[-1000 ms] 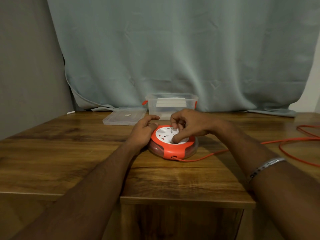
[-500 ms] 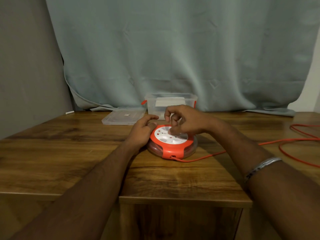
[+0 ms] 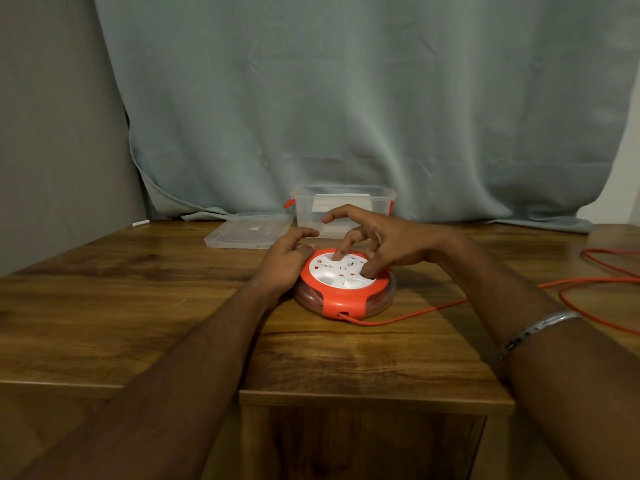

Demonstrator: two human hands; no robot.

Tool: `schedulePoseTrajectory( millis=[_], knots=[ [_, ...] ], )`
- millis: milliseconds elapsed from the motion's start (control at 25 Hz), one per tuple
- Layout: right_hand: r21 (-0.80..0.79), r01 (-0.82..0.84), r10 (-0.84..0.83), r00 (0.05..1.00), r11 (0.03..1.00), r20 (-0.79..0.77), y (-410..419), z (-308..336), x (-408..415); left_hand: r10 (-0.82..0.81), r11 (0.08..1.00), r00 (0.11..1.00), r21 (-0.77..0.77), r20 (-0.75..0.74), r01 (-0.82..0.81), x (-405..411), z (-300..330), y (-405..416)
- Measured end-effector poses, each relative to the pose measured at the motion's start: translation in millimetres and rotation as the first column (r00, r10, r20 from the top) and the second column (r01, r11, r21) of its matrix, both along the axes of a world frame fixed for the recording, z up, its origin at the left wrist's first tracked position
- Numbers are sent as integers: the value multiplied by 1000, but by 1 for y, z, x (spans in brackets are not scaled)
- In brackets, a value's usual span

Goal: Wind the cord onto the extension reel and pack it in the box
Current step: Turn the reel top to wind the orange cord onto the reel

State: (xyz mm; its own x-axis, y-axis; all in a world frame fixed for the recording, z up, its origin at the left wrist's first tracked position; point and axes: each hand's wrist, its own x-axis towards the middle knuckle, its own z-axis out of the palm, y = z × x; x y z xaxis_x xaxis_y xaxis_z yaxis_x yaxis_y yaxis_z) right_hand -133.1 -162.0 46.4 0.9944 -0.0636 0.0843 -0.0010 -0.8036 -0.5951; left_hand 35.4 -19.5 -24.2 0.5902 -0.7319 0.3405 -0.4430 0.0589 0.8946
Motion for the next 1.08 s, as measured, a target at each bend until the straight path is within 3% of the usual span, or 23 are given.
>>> schedulePoseTrajectory(
  millis=[400, 640, 1080],
  knots=[
    [-94, 144, -143, 990, 985, 19, 6, -4, 0, 5, 1000, 1000, -12, -17, -6, 0, 0, -1],
    [-255, 167, -153, 985, 952, 74, 17, -8, 11, 22, 999, 1000, -32, 5, -22, 3, -2, -3],
    [-177, 108, -86, 988, 978, 130, 17, -1, 7, 16, 1000, 1000, 1, 19, -16, 1, 0, -1]
  ],
)
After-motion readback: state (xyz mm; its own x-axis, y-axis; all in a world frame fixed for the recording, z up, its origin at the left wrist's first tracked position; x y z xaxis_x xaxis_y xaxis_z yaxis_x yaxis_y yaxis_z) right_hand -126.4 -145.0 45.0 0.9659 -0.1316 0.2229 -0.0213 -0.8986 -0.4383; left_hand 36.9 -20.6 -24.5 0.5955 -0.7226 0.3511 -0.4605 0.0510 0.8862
